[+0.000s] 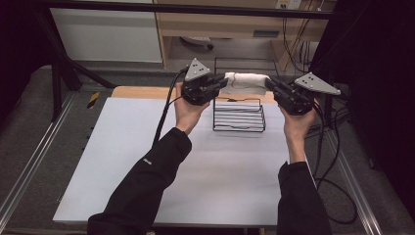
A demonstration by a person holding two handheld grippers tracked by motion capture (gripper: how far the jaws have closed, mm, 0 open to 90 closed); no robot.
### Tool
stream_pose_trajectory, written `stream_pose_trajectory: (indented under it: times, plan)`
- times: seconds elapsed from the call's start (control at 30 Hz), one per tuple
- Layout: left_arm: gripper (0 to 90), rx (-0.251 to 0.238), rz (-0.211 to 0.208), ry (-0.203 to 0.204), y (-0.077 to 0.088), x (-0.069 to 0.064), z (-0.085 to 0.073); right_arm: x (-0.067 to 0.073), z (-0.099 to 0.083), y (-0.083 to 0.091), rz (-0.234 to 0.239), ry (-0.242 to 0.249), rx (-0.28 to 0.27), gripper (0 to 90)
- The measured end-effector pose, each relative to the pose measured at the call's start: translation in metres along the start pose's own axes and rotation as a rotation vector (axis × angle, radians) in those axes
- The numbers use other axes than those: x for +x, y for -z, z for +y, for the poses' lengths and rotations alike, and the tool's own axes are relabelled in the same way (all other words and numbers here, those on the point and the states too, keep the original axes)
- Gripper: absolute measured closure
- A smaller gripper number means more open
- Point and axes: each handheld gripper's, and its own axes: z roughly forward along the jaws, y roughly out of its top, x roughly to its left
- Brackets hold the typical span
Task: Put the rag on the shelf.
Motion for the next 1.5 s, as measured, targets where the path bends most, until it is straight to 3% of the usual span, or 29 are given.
stream_pose_trajectory:
  times: [0.3, 0.47, 0.63, 0.77, 1.03, 1.13, 1.3, 1.43, 1.5]
  plan:
    - [80.0, -0.018, 0.026, 0.064, 0.009, 0.01, 0.018, 0.001, -0.007, -0.002, 0.009, 0.009, -0.002, 82.2]
    - [82.7, 0.003, 0.065, 0.052, -0.002, 0.007, 0.033, 0.0, -0.011, 0.0, 0.022, 0.015, -0.006, 82.3]
    - [84.2, 0.046, 0.071, 0.058, -0.021, 0.005, 0.042, -0.001, -0.013, 0.001, 0.03, 0.015, -0.008, 82.2]
    - [83.5, 0.082, 0.03, 0.095, -0.03, 0.006, 0.038, -0.003, -0.014, 0.003, 0.041, 0.013, -0.012, 82.2]
    - [84.4, 0.105, -0.016, 0.09, -0.026, -0.001, 0.013, -0.004, -0.019, 0.005, 0.049, 0.003, -0.012, 81.3]
    - [85.0, 0.125, -0.009, 0.075, -0.028, -0.002, 0.004, -0.004, -0.019, 0.004, 0.049, -0.006, -0.003, 78.9]
    - [86.4, 0.144, 0.002, 0.085, -0.034, 0.002, -0.002, -0.005, -0.018, 0.003, 0.045, -0.023, 0.019, 75.8]
    - [86.8, 0.142, 0.008, 0.074, -0.035, 0.002, -0.005, -0.004, -0.015, 0.006, 0.049, -0.028, 0.006, 71.3]
    - [86.9, 0.143, 0.011, 0.074, -0.036, 0.002, -0.007, -0.003, -0.012, 0.007, 0.049, -0.022, -0.009, 73.4]
